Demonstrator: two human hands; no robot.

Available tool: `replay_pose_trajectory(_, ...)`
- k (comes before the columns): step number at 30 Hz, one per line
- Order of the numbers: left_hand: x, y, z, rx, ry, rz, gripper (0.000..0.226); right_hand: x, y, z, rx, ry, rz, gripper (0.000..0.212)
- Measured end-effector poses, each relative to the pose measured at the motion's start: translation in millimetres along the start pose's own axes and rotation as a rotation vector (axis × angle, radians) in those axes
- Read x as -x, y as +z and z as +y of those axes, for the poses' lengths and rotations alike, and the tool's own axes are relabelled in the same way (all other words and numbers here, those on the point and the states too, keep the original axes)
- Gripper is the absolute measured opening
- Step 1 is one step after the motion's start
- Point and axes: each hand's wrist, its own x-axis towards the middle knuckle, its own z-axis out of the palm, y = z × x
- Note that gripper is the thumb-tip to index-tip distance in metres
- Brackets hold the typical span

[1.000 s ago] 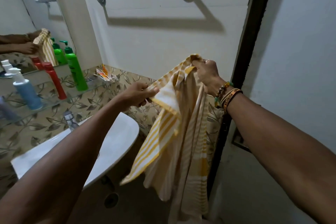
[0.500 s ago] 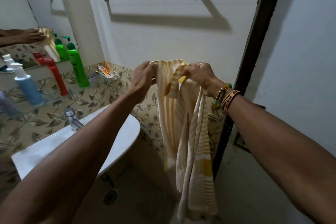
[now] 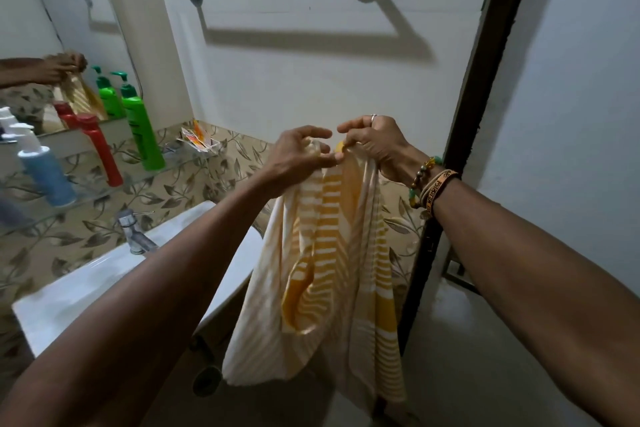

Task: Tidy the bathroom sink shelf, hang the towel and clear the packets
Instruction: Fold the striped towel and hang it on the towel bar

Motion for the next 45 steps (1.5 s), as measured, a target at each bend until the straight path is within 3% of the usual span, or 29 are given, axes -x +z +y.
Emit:
replay_pose_trajectory(3,1,5,-2,-0.168,0.061,-0.022,0.067,0,5,2,0.115,-0.055,-0.105,0.023)
replay_pose_trajectory(7,3,7,-5,-0.422,0.142,0.123,0.067,0,13,3,0.248,-0.143,-0.077,0.019)
replay_pose_trajectory(16,4,-19,-29,-0.305,0.050,0.166,0.042,-5,7,8,0.325,-0.158,0.060,0.016)
replay_pose_trajectory(19,7,-22,-31,-0.270,0.007,-0.029,0.048,-6,10,11,0.327,-0.147,0.085,0.017)
replay_pose_trajectory(22,9,-13,-32,-0.555,-0.069,-0.324,0.065,-7,15,8,0.281,-0.169,0.157,0.017)
replay_pose_trajectory(24,11,-5,-33,-0.699,-0.119,-0.417,0.076,-8,18,5,0.225,-0.181,0.201,0.017)
replay_pose_trajectory(27,13,4,-37,-0.715,-0.215,-0.546,0.080,-9,21,-4,0.059,-0.170,0.274,0.016)
replay_pose_trajectory(31,19,12,-37,-0.784,-0.306,-0.620,0.076,-7,20,-21,-0.332,-0.097,0.361,0.015)
replay_pose_trajectory(34,21,22,-42,-0.840,-0.283,-0.621,0.058,-5,17,-34,-0.623,-0.047,0.359,0.017)
replay_pose_trajectory(37,22,30,-44,-0.755,-0.222,-0.526,0.026,-4,15,-40,-0.700,-0.033,0.364,0.017)
replay_pose_trajectory(41,23,25,-35,-0.669,-0.206,-0.430,0.022,-2,8,-38,-0.710,-0.028,0.403,0.017)
replay_pose_trajectory(45,23,7,-25,-0.360,-0.216,-0.167,0.027,0,2,-27,-0.569,0.014,0.411,0.017)
